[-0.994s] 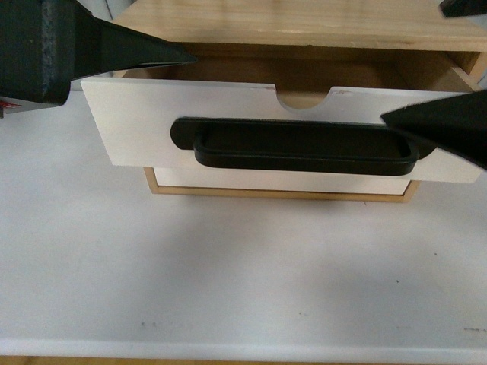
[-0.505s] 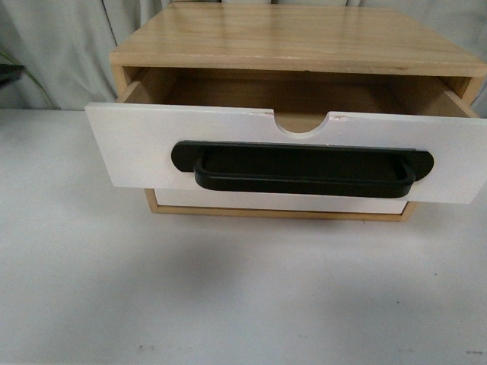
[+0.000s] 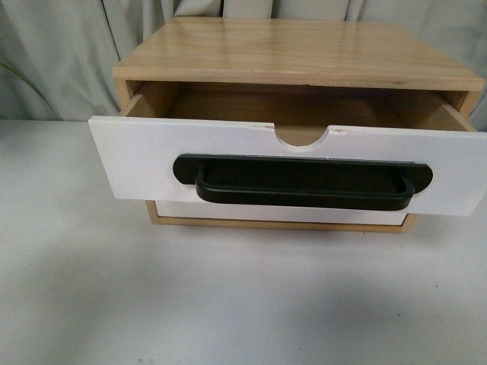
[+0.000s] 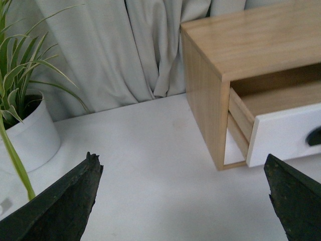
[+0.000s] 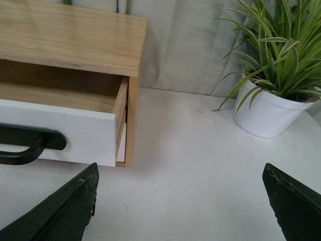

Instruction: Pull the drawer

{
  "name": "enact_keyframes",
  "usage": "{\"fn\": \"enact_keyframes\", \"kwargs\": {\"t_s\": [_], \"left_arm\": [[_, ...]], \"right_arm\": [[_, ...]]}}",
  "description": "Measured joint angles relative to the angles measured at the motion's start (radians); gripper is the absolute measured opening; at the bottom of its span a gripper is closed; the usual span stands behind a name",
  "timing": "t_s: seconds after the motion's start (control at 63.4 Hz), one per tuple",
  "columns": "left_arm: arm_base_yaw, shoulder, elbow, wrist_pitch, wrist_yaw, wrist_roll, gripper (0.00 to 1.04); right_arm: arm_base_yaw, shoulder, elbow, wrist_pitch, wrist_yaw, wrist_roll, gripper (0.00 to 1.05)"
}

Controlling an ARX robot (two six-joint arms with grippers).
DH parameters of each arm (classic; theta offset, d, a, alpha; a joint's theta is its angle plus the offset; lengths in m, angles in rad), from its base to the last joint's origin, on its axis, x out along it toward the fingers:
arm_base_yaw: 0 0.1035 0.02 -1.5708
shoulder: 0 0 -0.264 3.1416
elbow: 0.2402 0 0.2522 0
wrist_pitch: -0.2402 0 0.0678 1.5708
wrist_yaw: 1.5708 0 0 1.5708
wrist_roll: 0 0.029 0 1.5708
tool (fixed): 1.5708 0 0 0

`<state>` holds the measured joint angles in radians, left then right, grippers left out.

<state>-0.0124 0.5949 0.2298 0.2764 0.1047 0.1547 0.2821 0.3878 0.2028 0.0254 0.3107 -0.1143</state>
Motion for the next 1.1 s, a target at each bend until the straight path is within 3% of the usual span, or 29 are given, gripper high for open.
{"fn": "enact_keyframes", "kwargs": {"t_s": [0.189,0.268,0.426,0.505,0.584,0.662,0.773,1.104], "left_arm": [[-0.001,-0.001,0.000,0.002,-0.002,-0.049,0.98],[0.008,-0.026,-0.055,0.107,-0.100,-0.111,0.79],[0.011,-0.122,-0.129,0.091,-0.105,-0.142,0.35],[0.011,-0.156,-0.145,0.076,-0.105,-0.142,0.18],[0.011,-0.187,-0.157,0.058,-0.105,-0.144,0.04],[0.011,-0.215,-0.169,0.041,-0.104,-0.150,0.04],[0.011,-0.259,-0.183,0.010,-0.105,-0.153,0.04],[0.011,-0.370,-0.220,-0.047,-0.105,-0.153,0.04]], "right_arm": [[-0.001,-0.003,-0.005,0.012,-0.004,0.022,0.95],[-0.048,-0.054,-0.080,0.170,-0.091,0.075,0.75],[-0.140,-0.132,-0.129,0.152,-0.176,0.098,0.32],[-0.233,-0.164,-0.141,0.134,-0.294,0.101,0.14],[-0.274,-0.184,-0.148,0.125,-0.301,0.102,0.01],[-0.278,-0.203,-0.154,0.112,-0.307,0.104,0.01],[-0.279,-0.343,-0.173,-0.023,-0.310,0.104,0.01],[-0.280,-0.384,-0.196,-0.025,-0.311,0.104,0.01]]}}
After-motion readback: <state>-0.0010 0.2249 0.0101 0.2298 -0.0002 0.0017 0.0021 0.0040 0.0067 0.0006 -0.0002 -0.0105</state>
